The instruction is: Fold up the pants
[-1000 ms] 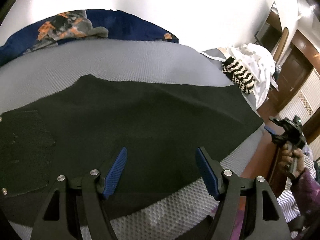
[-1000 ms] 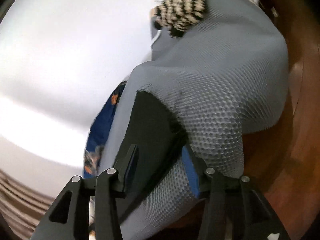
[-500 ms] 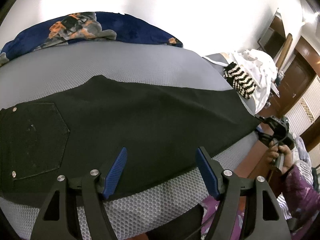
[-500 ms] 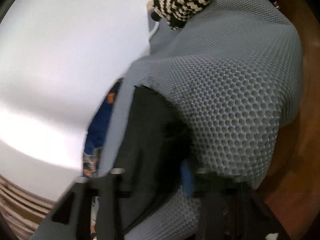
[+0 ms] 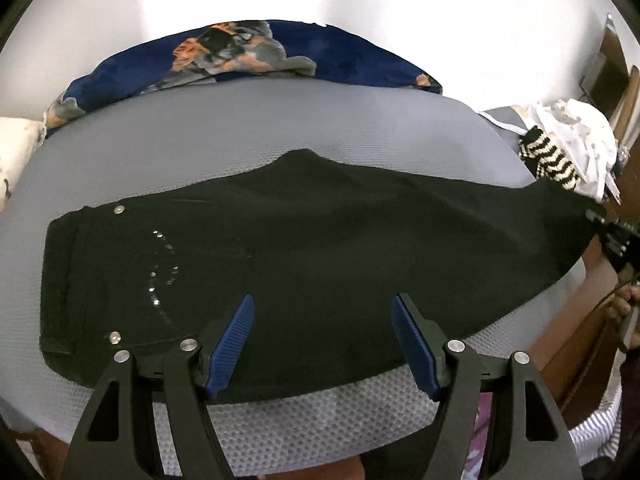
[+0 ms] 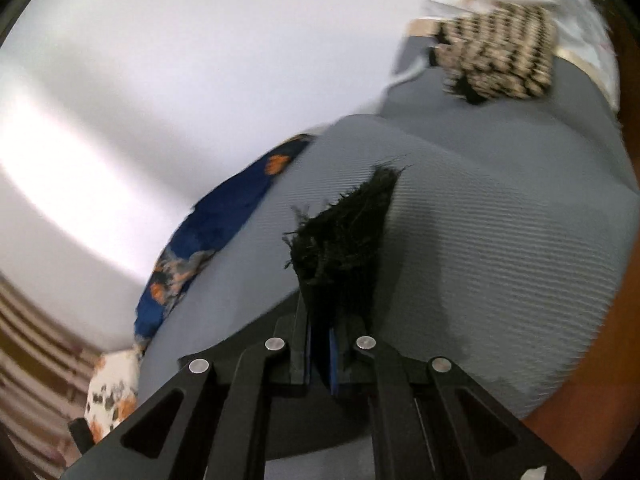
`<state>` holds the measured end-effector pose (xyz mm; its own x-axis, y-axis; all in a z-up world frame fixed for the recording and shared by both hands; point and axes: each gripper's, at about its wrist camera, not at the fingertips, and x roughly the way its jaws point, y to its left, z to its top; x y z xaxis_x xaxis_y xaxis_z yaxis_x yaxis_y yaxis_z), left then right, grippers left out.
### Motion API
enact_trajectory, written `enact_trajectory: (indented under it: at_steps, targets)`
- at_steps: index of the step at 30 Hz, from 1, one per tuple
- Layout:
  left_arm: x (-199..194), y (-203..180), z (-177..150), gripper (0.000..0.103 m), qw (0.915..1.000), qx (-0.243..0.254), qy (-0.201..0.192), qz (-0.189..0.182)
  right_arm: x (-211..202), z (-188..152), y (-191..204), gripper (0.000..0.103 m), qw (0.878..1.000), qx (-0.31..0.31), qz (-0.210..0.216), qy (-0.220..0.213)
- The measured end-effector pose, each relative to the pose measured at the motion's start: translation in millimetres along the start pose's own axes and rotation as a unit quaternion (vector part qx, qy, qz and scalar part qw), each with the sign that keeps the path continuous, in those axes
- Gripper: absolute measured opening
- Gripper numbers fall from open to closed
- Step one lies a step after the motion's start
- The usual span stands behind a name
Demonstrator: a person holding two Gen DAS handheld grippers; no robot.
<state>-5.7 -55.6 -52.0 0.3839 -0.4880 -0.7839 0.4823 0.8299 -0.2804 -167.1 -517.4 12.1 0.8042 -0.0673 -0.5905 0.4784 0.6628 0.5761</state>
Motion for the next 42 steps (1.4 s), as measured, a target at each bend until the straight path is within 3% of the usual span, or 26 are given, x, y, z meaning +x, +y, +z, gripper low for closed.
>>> enact_trajectory:
  at_steps: [8,15,19,25,28,35,42]
  targets:
    - [-15.5,36.2,-9.9,0.073,0.9995,-0.031,-0.006,0.000,32.2,-37.3,120.4,0.006,0.992,-0.077,0.085,0.052]
    - [-31.4,77.5,-16.2,0.074,0.9983,-0.051,-0.010,0.028,86.5,-113.3,211.8,0.006,0.971,-0.107,0.166,0.134]
    - [-37.0,104.6,-22.8,0.074,0.9963,-0.076,-0.010,0.041,125.3,-168.2,246.8,0.006,0.956,-0.133,0.178,0.190]
    - [-37.7,136.7,-33.2,0.074,0.9918,-0.124,-0.004,0.030,161.1,-227.8,245.1,0.007,0.944,-0.170,0.136,0.247]
    - [-36.5,140.6,-36.9,0.074,0.9913,-0.129,-0.003,0.028,165.4,-230.0,231.0,0.007,0.942,-0.174,0.125,0.259]
    - [-31.2,135.6,-34.2,0.074,0.9922,-0.123,0.008,0.020,154.1,-224.2,245.5,0.007,0.938,-0.204,0.133,0.248]
    - [-24.1,131.8,-33.1,0.075,0.9932,-0.114,0.015,0.018,150.5,-237.2,246.2,0.008,0.923,-0.263,0.128,0.251]
